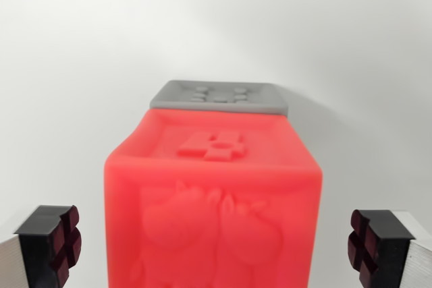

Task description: Destack cube

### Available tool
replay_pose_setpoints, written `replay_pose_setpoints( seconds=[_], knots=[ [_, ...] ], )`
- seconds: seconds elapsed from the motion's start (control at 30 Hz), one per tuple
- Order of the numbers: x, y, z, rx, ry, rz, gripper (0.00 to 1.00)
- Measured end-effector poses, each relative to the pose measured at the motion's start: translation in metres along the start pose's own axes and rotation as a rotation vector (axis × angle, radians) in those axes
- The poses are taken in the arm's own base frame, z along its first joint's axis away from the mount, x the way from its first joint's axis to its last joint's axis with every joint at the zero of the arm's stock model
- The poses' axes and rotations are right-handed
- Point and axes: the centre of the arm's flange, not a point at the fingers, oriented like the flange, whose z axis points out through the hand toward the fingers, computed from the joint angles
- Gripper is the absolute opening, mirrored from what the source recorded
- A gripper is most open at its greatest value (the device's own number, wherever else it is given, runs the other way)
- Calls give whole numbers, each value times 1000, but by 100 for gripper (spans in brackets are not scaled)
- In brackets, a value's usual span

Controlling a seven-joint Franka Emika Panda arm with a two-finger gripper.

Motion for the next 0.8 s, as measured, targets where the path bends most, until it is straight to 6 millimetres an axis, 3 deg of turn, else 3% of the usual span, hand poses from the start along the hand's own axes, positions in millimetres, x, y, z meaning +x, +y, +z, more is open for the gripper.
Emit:
replay_pose_setpoints(
  seconds=[0.47, 0.5, 0.8],
  knots=[
    [0, 0, 18, 0, 0, 0, 100],
    [0, 0, 18, 0, 0, 0, 0],
    [0, 0, 18, 0, 1, 0, 0]
  ],
)
